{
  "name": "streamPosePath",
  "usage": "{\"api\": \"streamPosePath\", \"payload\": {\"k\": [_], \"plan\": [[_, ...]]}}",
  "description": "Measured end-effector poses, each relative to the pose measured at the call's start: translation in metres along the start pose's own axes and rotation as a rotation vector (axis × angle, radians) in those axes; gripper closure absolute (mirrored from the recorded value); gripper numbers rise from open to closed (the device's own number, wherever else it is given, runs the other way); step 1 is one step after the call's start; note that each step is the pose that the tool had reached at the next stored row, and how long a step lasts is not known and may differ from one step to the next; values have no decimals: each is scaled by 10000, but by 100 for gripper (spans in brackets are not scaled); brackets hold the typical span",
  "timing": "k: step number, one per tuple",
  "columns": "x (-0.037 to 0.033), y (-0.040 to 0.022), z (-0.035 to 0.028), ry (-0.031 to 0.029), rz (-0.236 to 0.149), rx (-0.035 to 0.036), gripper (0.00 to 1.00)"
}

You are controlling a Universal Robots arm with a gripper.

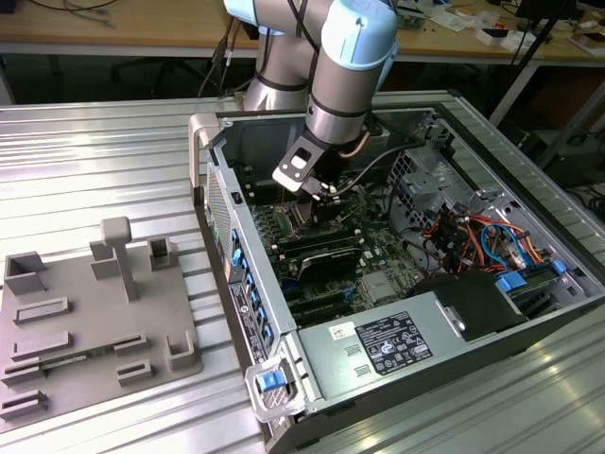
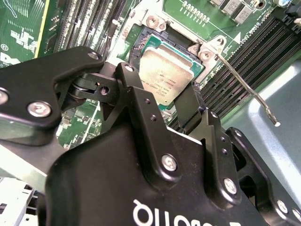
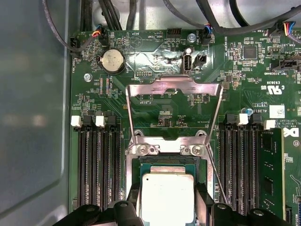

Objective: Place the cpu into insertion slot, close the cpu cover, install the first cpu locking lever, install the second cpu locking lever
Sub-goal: 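Place the cpu into insertion slot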

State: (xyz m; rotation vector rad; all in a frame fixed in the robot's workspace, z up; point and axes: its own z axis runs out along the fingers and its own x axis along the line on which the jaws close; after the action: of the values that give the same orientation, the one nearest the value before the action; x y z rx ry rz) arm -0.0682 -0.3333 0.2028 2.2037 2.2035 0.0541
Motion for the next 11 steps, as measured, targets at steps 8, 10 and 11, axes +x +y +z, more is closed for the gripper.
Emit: {"api": "streamPosePath", "payload": {"k": [8, 10, 11], "plan": [[-3, 0, 15, -2, 10, 22, 45], [-9, 0, 15, -1, 11, 25, 45], [-12, -1, 15, -2, 12, 26, 45]]}}
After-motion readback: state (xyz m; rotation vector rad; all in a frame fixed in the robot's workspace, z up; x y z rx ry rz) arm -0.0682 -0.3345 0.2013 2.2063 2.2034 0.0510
